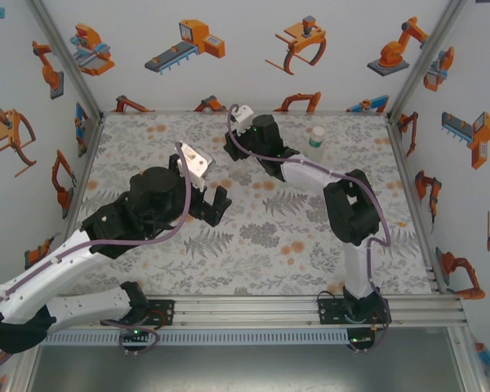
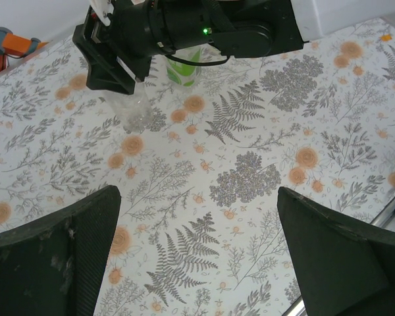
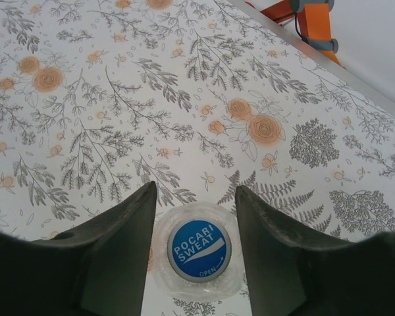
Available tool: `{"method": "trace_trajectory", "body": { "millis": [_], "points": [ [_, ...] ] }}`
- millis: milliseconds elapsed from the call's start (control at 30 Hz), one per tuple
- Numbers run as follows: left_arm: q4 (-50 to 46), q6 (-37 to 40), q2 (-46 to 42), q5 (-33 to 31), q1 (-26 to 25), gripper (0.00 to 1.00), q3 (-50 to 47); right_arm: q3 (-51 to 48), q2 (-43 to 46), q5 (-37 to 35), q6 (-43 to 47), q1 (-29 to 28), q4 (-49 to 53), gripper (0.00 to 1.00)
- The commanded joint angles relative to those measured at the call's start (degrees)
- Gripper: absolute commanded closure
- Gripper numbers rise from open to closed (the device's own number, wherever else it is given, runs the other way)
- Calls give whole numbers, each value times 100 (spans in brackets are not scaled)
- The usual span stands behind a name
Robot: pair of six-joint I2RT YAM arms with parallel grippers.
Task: Screw on the bottle caps
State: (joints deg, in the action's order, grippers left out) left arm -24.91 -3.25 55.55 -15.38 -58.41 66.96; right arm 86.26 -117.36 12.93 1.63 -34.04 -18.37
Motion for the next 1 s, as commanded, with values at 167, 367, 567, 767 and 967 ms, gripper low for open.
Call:
{"method": "trace_trajectory", "body": {
  "millis": [167,367,567,767,967],
  "points": [
    [47,-55,-139,-117,101,4,-129,239,426,69,215,22,215,36],
    [157,178,-63,-363,433,2,-515,-214,1213,-149,247,25,372,22],
    [479,214,60,-260,1216,3,-1070,-1418,2406,-629,311,72,530,1],
    [969,369,189,-90,2144,3,-1748,-2958,3869,-1282,350,299,861,1],
    [1589,647,383,-89,3019,3,-2403,-4529,5159,-1916,340,1071,1064,1]
  ]
}}
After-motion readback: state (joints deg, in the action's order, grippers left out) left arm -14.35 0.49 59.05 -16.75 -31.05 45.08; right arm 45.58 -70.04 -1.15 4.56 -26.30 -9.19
